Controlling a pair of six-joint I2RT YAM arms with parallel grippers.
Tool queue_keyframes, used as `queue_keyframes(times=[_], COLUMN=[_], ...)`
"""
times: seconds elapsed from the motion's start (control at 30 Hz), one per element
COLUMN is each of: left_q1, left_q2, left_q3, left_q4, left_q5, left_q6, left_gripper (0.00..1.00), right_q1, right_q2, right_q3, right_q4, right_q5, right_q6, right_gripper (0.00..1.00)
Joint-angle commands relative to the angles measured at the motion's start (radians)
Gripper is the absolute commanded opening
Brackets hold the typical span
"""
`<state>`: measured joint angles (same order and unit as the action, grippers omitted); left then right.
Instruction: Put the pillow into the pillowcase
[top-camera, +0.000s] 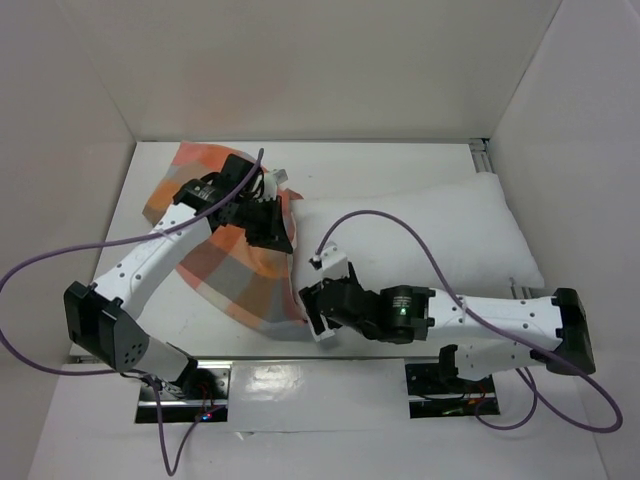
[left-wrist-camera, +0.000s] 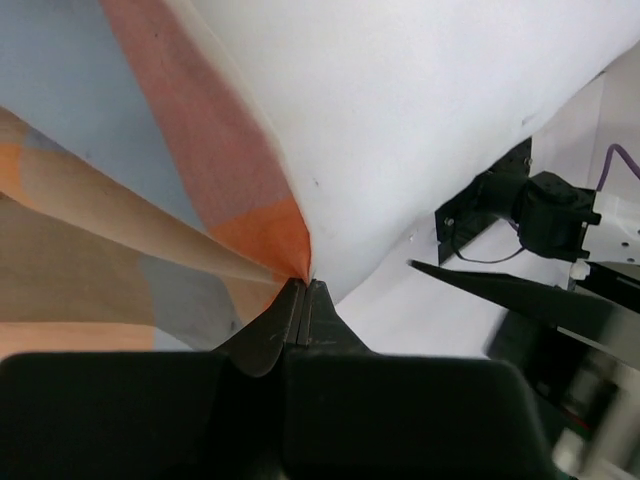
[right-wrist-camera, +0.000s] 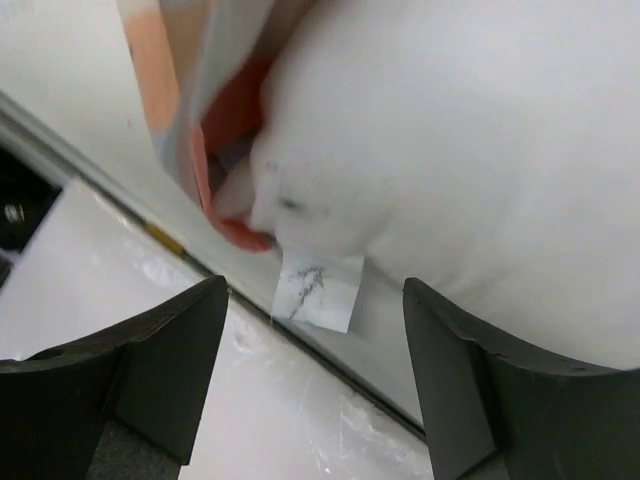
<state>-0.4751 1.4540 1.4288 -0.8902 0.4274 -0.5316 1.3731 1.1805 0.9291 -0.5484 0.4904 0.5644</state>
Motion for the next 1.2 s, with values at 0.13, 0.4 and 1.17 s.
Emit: queue_keyframes(times=[0.13, 0.4, 1.17], left_q1=[-0.005, -0.005, -0.046], left_q2=[0.011, 0.020, 0.109], left_q3=[0.041, 0.027, 0.208], left_q4=[0.017, 0.031, -0.046], left_q5=[-0.030, -0.030, 0.010], left_q6=[-0.028, -0.061, 0.035], left_gripper=[0.00, 0.00, 0.00], right_q1=[-0.064, -0.316, -0.566], right_q2=[0.026, 0.208, 0.390], right_q3=[0.253, 0.280, 0.564], right_q4=[-0.220, -0.122, 0.105], right_q5=[0.232, 0.003, -0.199], right_q6=[-0.040, -0.188, -0.067], right_gripper=[0.86, 0.99, 0.00])
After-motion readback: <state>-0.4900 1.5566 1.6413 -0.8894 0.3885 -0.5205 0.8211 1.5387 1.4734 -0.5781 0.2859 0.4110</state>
